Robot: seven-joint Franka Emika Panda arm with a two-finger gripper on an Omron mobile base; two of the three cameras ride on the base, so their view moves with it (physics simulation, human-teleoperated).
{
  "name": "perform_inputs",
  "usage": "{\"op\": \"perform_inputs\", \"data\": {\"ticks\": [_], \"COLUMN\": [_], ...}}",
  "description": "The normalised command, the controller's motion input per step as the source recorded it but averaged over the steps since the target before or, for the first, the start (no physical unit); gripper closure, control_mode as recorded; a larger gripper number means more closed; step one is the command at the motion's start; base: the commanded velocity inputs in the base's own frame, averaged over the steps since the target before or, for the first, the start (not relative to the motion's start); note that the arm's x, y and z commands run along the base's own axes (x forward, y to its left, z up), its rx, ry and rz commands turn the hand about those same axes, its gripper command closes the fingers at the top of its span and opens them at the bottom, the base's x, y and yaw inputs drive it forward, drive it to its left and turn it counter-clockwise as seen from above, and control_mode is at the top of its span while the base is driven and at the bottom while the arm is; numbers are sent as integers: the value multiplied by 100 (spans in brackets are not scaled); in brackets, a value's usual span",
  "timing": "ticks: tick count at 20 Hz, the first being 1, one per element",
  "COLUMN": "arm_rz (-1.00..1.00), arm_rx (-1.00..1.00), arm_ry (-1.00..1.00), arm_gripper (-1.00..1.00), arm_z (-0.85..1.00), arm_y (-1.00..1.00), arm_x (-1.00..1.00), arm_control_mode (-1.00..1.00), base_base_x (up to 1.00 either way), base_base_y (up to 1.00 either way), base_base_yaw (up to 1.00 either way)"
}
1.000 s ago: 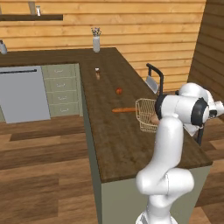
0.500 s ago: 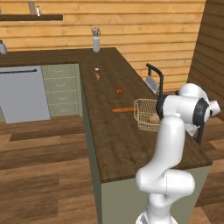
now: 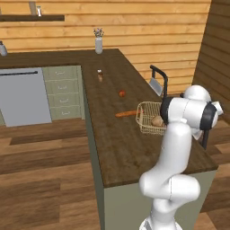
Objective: Open the cabinet, pick up the bread from the cabinet and place it in the basket. Then move the basket to the dining counter.
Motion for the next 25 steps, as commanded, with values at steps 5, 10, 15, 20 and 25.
{"op": "perform_inputs", "data": {"ticks": [5,10,15,20,25], "arm_rz": [-12,-18,-22,-2,0], "arm_rx": [-8,-9,-12,-24,-24], "arm_ry": [0,4,4,2,0], "arm_gripper": [-100,-100,-100,-100,-100], "arm_z": [68,78,62,72,75], "arm_y": [-13,-31,-5,88,96], "arm_x": [-27,-55,-98,-91,-89], "arm_control_mode": [-100,-100,-100,-100,-100], "base_base_x": [0,0,0,0,0], "base_base_y": [0,0,0,0,0], "base_base_yaw": [0,0,0,0,0]}}
